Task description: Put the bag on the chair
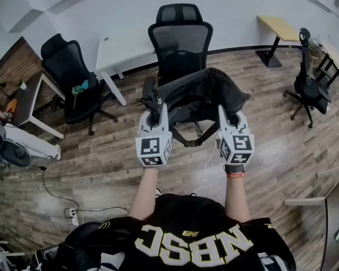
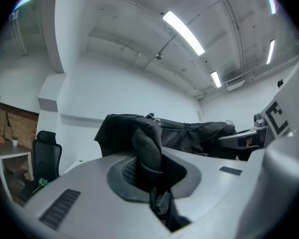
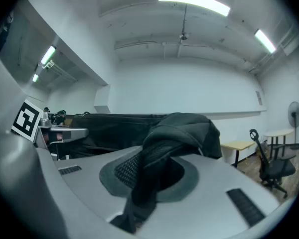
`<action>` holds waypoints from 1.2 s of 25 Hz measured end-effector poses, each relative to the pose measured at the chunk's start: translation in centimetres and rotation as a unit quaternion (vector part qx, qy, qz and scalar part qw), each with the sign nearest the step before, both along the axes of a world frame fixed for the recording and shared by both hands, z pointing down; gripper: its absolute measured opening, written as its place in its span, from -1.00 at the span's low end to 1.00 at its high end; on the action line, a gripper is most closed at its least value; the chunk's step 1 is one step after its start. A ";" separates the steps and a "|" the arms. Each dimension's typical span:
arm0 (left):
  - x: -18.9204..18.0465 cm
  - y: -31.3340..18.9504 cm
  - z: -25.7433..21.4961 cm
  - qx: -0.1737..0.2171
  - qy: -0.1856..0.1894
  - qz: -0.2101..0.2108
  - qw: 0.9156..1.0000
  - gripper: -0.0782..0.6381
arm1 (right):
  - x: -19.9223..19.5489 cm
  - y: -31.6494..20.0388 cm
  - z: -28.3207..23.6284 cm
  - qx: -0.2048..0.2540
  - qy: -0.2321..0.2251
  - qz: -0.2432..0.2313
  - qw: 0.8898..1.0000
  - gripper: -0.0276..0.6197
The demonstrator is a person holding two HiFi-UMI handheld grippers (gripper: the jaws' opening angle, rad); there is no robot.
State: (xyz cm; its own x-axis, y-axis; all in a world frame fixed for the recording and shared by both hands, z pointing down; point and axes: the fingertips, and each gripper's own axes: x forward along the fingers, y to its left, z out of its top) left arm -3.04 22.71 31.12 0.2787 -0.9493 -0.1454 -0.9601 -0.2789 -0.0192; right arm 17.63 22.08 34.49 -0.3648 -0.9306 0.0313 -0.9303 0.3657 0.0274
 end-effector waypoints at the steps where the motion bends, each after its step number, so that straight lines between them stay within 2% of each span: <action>1: 0.5 0.5 0.1 -0.001 0.000 -0.001 1.000 -0.67 | 0.5 0.3 0.1 -0.002 -0.004 0.000 1.000 -0.72; 5: 2.2 1.2 0.4 -0.004 0.001 -0.005 1.000 -0.67 | 1.8 0.6 0.6 -0.008 -0.017 0.000 1.000 -0.72; 14: 3.1 -0.5 2.6 -0.033 0.015 -0.008 0.999 -0.67 | 2.5 -0.5 2.6 -0.031 -0.022 0.004 0.999 -0.71; 18: 1.9 -3.2 3.9 -0.044 0.020 -0.010 0.999 -0.67 | 1.0 -3.2 4.0 -0.051 -0.031 0.009 0.998 -0.71; 22: 0.9 -6.8 4.5 -0.044 0.033 -0.013 0.998 -0.67 | -0.3 -6.5 4.0 -0.051 -0.023 0.003 0.998 -0.71; 26: -1.0 -11.1 4.1 -0.044 0.026 -0.018 0.999 -0.67 | -2.4 -11.1 3.6 -0.054 -0.037 0.001 0.998 -0.70; 30: -2.4 -15.6 3.1 -0.040 0.027 -0.011 0.999 -0.67 | -4.0 -15.5 2.4 -0.051 -0.031 0.007 0.998 -0.70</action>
